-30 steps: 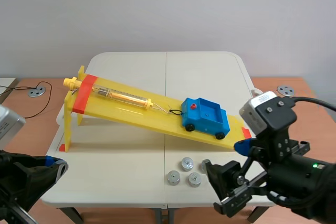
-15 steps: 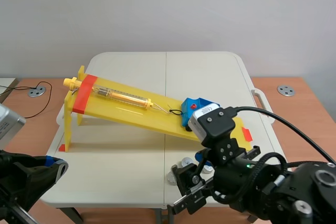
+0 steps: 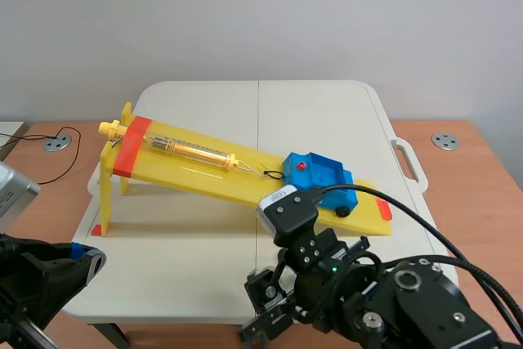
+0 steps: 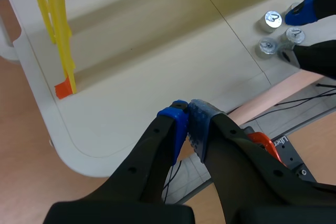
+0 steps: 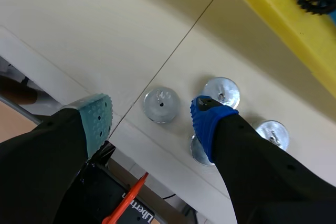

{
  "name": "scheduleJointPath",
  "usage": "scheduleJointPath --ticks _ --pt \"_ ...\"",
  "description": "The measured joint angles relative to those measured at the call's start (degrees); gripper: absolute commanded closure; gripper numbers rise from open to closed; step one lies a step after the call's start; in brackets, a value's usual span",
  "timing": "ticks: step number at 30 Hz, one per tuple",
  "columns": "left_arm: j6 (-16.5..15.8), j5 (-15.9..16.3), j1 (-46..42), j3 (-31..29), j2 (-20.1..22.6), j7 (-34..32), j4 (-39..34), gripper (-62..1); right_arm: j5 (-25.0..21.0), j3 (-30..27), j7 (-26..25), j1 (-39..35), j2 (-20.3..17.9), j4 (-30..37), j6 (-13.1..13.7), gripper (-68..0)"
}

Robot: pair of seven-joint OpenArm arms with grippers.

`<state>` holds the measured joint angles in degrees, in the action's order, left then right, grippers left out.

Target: Place the four metal weights on the blue cart on the ramp.

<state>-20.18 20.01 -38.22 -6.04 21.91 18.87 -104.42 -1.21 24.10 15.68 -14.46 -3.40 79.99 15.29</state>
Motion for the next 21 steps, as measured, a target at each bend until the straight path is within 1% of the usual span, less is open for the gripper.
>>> scheduleJointPath --ticks 5,12,14,18,21 --pt "0.0 0.0 0.0 0.0 0.0 0.0 0.0 -2.9 1.0 1.7 -1.3 1.5 0.5 -3.5 -0.6 -30.5" --pt "0.0 0.0 0.0 0.0 0.0 0.0 0.0 -2.9 2.4 2.7 -2.9 2.8 1.3 -6.4 -1.3 -30.2" --pt "0.0 0.0 0.0 0.0 0.0 0.0 0.0 -2.9 2.5 2.7 -3.4 3.2 1.4 -7.1 -1.4 -28.1" --pt "0.0 0.0 0.0 0.0 0.0 0.0 0.0 -2.9 2.5 2.7 -3.7 4.0 1.4 -8.2 -1.6 -27.2" --pt "0.0 0.0 0.0 0.0 0.0 0.0 0.0 -2.9 2.5 2.7 -4.0 4.1 1.4 -8.5 -1.6 -22.6"
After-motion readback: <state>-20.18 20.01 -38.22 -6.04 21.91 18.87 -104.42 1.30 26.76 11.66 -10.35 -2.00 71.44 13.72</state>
